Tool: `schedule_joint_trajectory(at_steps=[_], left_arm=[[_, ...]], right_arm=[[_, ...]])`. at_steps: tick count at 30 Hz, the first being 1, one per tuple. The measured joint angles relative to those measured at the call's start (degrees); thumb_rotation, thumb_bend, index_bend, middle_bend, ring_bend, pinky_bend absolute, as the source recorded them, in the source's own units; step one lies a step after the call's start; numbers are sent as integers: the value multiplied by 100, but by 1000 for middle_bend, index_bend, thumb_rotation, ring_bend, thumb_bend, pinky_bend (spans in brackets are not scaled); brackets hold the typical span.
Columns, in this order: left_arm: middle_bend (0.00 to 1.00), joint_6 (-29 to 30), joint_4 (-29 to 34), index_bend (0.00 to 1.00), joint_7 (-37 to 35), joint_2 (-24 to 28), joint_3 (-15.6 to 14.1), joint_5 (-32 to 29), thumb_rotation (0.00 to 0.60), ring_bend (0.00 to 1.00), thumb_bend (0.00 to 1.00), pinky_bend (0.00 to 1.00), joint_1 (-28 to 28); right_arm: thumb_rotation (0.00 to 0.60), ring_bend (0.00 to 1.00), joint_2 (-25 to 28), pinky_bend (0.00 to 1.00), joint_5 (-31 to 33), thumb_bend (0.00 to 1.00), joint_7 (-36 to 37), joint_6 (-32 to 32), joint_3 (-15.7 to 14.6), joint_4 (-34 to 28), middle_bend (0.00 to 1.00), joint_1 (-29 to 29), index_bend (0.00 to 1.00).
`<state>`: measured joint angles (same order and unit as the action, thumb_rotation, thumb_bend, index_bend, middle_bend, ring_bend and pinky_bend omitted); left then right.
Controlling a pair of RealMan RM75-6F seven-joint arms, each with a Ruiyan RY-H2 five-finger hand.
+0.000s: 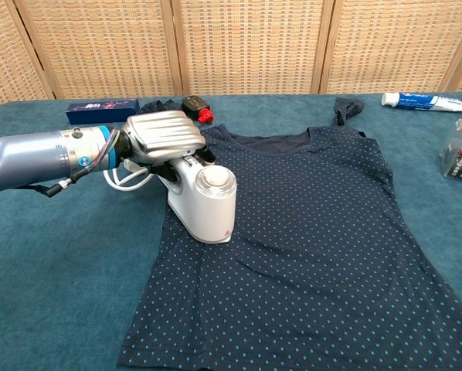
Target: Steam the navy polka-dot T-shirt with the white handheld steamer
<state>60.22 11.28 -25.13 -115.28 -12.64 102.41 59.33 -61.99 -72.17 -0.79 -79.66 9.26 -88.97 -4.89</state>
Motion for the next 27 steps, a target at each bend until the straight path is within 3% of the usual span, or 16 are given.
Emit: schedule_joint_trajectory(at_steps=[14, 27], left_arm=[[955, 303, 297, 1000, -128, -273, -98, 188, 600, 866, 860, 1000, 245], [955, 471, 695, 1000, -328, -217, -155, 284, 600, 866, 860, 1000, 341]], right_arm=[[600, 0, 25, 0, 1, 0, 52, -11, 8, -1, 0, 13, 53], [600, 0, 28, 0, -12, 0, 59, -10, 0, 0, 0, 16, 53]])
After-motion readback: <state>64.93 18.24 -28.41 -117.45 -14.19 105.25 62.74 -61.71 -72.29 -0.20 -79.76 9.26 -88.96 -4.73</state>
